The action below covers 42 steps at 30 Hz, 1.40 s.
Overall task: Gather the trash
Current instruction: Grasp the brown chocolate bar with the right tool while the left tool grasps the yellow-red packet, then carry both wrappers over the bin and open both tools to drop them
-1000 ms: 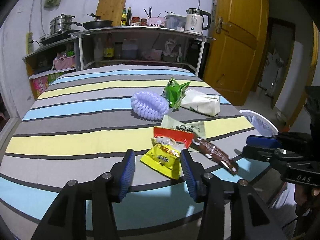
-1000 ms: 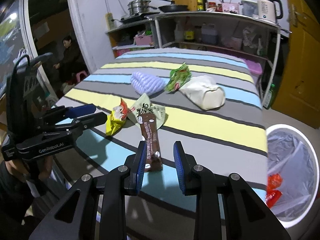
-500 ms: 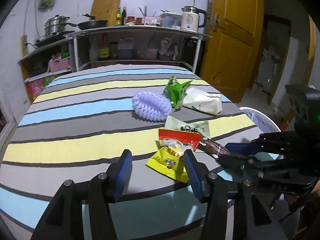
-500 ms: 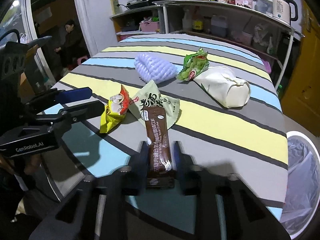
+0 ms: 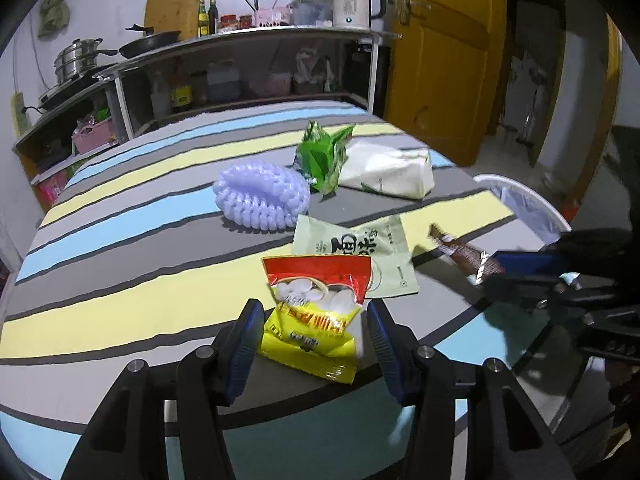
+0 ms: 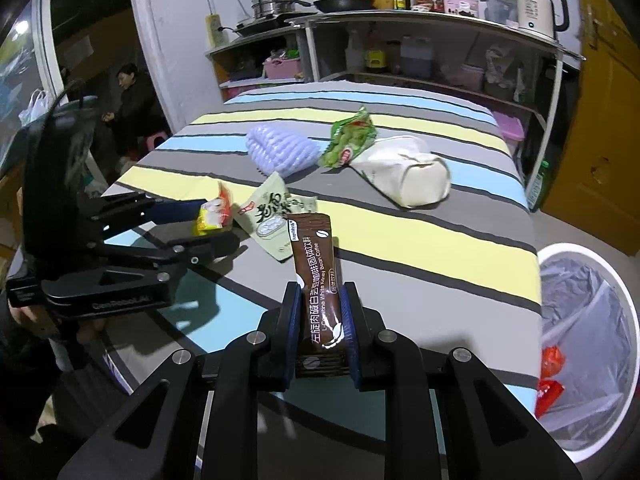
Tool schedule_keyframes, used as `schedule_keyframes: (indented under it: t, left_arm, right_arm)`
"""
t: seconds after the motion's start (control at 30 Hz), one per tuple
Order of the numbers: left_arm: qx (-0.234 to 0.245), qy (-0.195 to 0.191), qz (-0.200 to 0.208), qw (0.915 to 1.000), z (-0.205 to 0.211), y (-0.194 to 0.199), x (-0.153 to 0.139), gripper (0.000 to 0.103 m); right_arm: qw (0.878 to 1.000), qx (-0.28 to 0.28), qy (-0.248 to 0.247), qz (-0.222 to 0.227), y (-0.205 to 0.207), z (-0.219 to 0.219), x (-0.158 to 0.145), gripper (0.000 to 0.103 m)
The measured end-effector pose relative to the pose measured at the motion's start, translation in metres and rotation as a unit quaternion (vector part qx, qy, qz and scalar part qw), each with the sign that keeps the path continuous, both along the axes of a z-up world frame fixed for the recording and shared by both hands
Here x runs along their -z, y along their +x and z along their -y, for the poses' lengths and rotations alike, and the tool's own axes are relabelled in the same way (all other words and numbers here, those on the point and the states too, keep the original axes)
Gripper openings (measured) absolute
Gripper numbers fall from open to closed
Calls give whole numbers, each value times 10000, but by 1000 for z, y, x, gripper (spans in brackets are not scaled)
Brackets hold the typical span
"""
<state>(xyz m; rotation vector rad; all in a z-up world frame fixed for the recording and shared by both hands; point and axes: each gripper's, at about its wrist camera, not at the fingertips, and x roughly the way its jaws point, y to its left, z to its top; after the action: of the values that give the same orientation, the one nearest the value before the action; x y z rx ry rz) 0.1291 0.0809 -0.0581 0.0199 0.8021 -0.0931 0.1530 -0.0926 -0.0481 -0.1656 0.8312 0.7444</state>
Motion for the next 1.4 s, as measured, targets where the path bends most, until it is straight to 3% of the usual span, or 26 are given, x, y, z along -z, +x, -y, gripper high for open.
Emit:
schedule_keyframes:
  t: [0.07, 0.27, 0.87, 1.4]
  left_arm:
    - [-33, 81, -59, 9999, 2, 2, 2, 42]
    - [-129, 71, 94, 9998, 2, -5, -2, 32]
    - [114, -389, 576, 9975, 41, -22, -40, 31]
    - [951, -503, 763, 9913, 122, -1, -63, 31]
  right_arm:
    - [10000, 55, 28, 4, 0, 5, -1, 21]
    - [9997, 210, 131, 43, -3, 18, -5, 21]
    - [9954, 842, 347, 287, -10, 68, -24, 21]
    - [9845, 1612, 450, 519, -10, 134, -41, 21]
